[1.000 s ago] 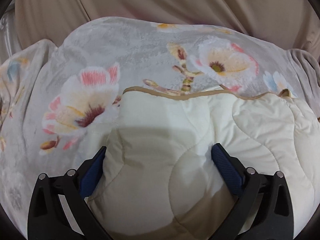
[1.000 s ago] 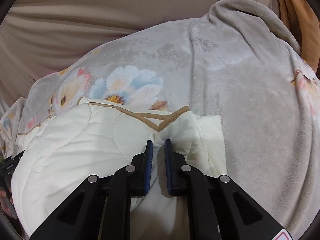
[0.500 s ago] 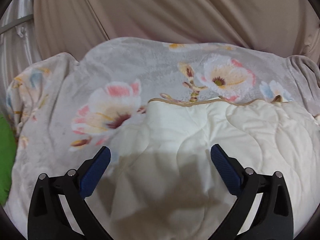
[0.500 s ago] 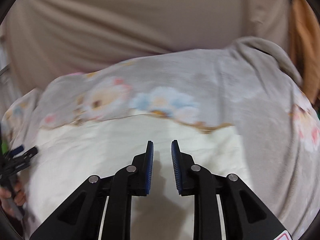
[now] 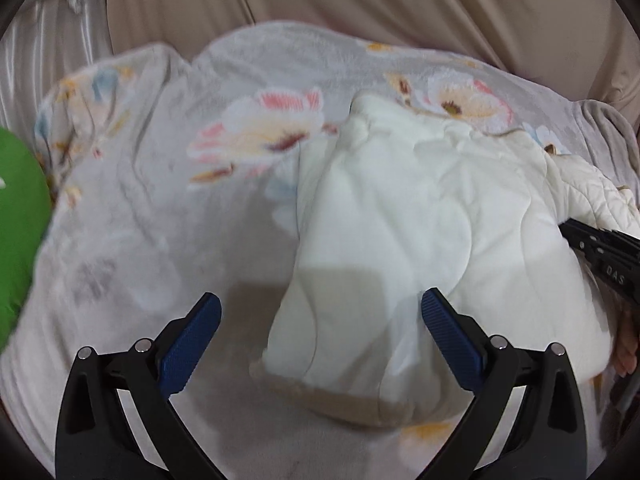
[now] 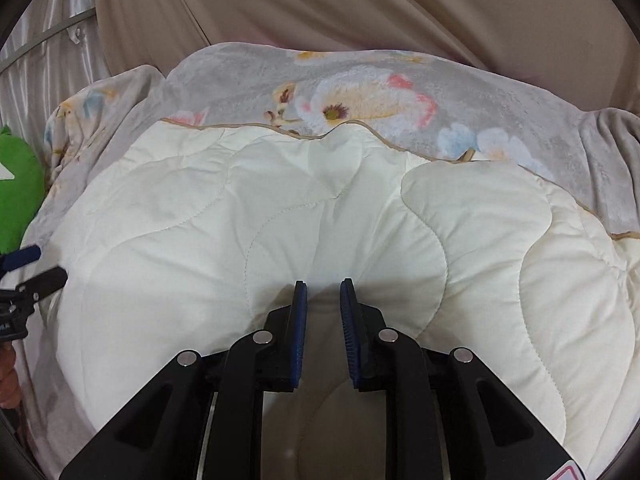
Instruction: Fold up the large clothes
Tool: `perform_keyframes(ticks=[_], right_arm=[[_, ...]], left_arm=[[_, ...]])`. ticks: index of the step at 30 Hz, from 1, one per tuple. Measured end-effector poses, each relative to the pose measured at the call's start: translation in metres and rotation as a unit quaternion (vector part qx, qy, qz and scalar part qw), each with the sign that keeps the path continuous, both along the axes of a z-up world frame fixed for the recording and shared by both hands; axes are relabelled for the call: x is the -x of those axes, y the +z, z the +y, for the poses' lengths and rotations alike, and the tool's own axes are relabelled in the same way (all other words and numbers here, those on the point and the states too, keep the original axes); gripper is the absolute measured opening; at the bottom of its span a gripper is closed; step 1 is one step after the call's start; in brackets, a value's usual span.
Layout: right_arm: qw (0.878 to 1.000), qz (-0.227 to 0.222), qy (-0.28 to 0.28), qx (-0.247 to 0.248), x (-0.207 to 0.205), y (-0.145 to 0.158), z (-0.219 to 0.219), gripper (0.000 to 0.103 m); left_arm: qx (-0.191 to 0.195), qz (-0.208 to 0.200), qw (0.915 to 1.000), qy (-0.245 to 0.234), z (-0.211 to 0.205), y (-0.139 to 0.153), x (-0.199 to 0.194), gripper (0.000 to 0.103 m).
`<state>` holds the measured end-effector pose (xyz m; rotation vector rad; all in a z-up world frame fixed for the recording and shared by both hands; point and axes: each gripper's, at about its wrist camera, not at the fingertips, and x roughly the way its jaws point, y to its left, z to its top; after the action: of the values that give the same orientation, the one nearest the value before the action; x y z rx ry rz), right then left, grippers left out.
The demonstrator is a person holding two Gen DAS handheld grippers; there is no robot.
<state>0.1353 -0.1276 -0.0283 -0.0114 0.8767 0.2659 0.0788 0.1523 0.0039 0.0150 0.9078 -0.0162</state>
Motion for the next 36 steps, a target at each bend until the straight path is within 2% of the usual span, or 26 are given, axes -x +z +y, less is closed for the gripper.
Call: perform_keyframes(ticks=[3,5,7,13,15,17,19,21,22,23,24,27,29,32,34,36], right_arm=[[1.000,0.001,0.003,0.000,0.000,0.000,0.000,0.019],[1.000,0.000,0.005,-0.002,-0.001,-0.001,0.000,0.019],[1.000,-0.005,0.006,0.001,-0.001,-0.003,0.001,0.019],[1.000,-0.016,0.005,0.001,0.004,-0.004,0.002,0.019],[1.000,-0.015,0.005,-0.004,0.003,-0.004,0.001,0.019],[1.000,-0.017,0.005,-0.003,0.003,-0.004,0.001,0.019],[1.000,-0.018,0.004,-0.001,0.003,-0.004,0.001,0.019],[1.000,-0.018,0.003,-0.003,0.003,-0.004,0.001,0.019],[1.000,-0.018,0.003,-0.003,0.004,-0.004,0.002,0.019],[1.000,-0.019,0.002,-0.003,0.004,-0.004,0.003,0.019],[1.000,-0.019,0.002,-0.004,0.004,-0.004,0.003,0.019],[1.000,-0.019,0.000,-0.010,0.005,-0.003,0.001,0.019],[0.999,-0.011,-0.010,-0.032,0.011,0.003,-0.006,0.019],[0.996,0.006,-0.011,-0.090,0.033,0.018,-0.023,0.019],[0.991,0.009,-0.006,-0.136,0.060,0.027,-0.036,0.019],[0.987,0.013,0.002,-0.158,0.085,0.027,-0.043,0.017]], left_arm=[[0.073,0.031,0.9969,0.003,0.023,-0.019,0.002,0.098],[0.141,0.051,0.9886,0.007,0.039,-0.030,0.000,0.098],[0.175,0.053,0.9831,0.012,0.047,-0.034,-0.002,0.098],[0.143,0.006,0.9891,0.035,0.048,-0.016,0.010,0.098],[0.142,0.017,0.9894,0.026,0.046,-0.019,0.006,0.098],[0.155,0.046,0.9867,0.015,0.039,-0.031,-0.007,0.098],[0.146,0.044,0.9882,0.016,0.033,-0.032,-0.012,0.098],[0.162,0.046,0.9856,-0.015,0.020,-0.024,-0.015,0.070],[0.156,0.044,0.9867,-0.015,0.016,-0.020,-0.015,0.064],[0.140,0.029,0.9896,-0.022,0.007,-0.008,-0.014,0.042],[0.128,0.019,0.9912,-0.027,0.000,0.001,-0.012,0.029],[0.108,-0.030,0.9925,-0.049,-0.022,0.043,0.002,0.023],[0.101,-0.074,0.9897,-0.070,-0.040,0.077,0.015,0.021],[0.111,-0.125,0.9788,-0.119,-0.065,0.124,0.033,0.019],[0.113,-0.146,0.9701,-0.157,-0.087,0.145,0.044,0.018],[0.103,-0.162,0.9611,-0.199,-0.118,0.160,0.052,0.018]])
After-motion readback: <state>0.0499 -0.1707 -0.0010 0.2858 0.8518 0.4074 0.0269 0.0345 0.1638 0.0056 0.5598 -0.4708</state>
